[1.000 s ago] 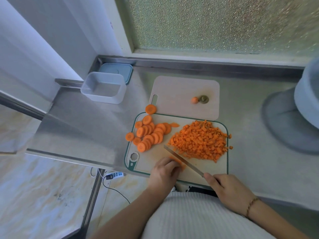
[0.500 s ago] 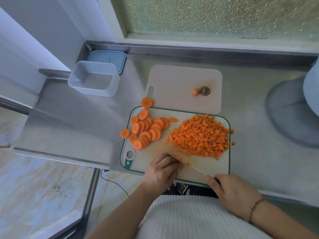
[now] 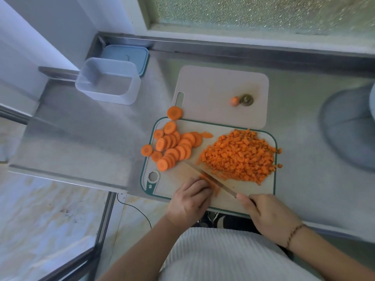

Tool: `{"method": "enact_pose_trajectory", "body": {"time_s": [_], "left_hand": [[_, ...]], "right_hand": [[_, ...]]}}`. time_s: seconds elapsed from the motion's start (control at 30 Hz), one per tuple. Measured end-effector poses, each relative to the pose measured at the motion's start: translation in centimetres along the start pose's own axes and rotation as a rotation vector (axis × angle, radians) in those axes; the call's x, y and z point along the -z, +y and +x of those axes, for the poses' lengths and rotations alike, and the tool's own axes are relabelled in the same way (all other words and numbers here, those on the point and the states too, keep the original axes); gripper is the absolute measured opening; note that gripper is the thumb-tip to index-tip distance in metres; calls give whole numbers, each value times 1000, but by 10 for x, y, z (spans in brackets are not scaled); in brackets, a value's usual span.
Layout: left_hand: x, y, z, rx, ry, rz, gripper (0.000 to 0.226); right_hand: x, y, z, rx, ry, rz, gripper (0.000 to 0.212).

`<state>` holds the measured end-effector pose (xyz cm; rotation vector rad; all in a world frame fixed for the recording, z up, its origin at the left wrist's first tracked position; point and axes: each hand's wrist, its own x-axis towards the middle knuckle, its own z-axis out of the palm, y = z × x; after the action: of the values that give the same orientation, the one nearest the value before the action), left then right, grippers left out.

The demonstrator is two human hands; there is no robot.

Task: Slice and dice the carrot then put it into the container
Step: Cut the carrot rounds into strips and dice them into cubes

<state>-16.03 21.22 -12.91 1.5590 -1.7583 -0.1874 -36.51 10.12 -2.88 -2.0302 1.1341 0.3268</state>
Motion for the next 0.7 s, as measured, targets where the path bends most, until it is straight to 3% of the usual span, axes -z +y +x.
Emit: {"method": "enact_pose_trajectory", "body": {"time_s": [0.43,0.7], "left_hand": [[-5,2,-1,46,66,-5,9],[3,7,-3,38,28,-6,8]], "right_hand": [[-10,-25,-13,-59,-16,-265,69],[1,-1,-13,-44,28,19,70]]}}
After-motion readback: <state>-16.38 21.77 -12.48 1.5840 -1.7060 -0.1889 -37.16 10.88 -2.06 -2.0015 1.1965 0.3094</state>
